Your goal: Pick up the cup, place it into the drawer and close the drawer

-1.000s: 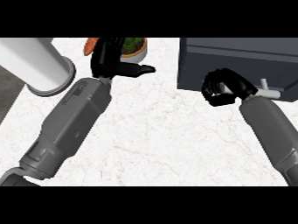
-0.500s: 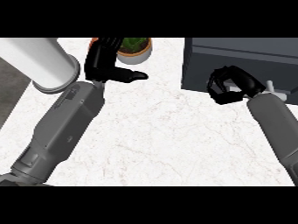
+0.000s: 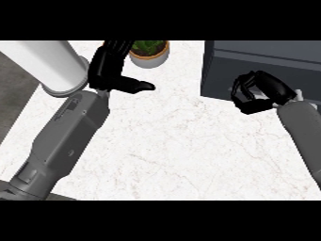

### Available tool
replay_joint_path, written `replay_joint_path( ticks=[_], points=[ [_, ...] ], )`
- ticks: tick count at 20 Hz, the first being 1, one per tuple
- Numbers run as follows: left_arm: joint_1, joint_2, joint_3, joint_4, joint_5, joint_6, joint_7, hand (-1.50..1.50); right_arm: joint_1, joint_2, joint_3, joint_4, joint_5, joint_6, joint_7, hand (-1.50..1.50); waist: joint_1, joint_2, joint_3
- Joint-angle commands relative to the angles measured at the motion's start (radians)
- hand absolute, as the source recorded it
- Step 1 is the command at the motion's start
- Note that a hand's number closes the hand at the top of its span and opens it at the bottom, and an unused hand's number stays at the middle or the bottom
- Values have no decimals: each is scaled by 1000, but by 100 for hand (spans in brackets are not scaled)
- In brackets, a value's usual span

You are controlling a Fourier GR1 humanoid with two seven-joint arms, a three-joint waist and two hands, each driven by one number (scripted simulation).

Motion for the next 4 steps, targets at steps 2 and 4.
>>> replay_joint_path(
  ticks=[2, 4],
  points=[
    [23, 12, 1, -14, 4, -16, -2, -150, -173, -114, -86, 26, 4, -110, 83, 150, 46, 15, -17],
    [30, 21, -4, -13, 2, -28, 9, -150, -164, -113, -88, 22, -4, -100, 90, 150, 45, 18, -17]
  ],
)
